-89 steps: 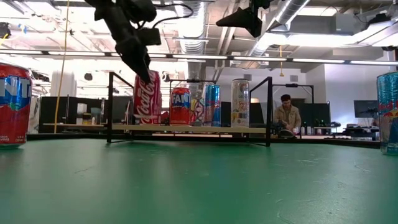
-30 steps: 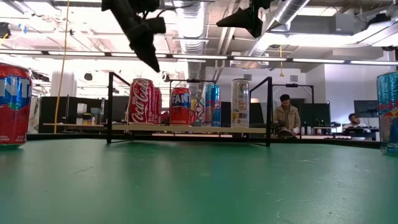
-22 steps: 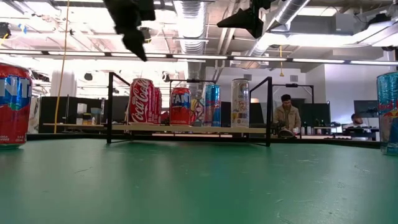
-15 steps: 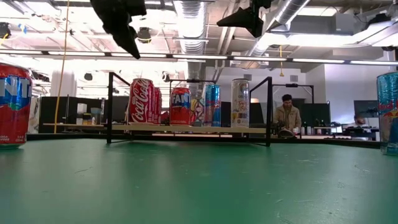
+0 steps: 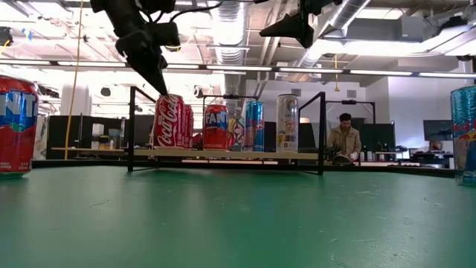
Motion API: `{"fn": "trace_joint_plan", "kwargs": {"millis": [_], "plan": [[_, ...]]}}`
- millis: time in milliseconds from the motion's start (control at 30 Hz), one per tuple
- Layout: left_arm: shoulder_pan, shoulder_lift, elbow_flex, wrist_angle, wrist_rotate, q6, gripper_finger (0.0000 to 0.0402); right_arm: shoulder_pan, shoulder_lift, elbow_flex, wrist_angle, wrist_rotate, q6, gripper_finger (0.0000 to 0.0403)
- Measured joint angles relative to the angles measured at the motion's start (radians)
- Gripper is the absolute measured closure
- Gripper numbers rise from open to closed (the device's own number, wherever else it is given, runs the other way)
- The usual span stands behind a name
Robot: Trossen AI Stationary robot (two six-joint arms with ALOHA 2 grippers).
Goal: Place canned beverage on shelf
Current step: Put the red-black soda can on the shelf aligned with the other red-black soda can
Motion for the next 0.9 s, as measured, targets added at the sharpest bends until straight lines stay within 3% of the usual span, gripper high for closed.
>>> {"fn": "trace_joint_plan", "kwargs": {"millis": [333,567,900], "plan": [[0.020,0.078,0.000,0.009,-0.019,0.028,0.0401,0.000,0.000,0.000,-0.010,-0.002,0.000,0.0077],[0.023,0.082,0.000,0.031,-0.069,0.054,0.0401,0.005,0.000,0.000,-0.015,-0.003,0.000,0.0077],[0.050,0.082,0.000,0.040,-0.064,0.056,0.0401,0.005,0.000,0.000,-0.014,-0.003,0.000,0.0077]]}}
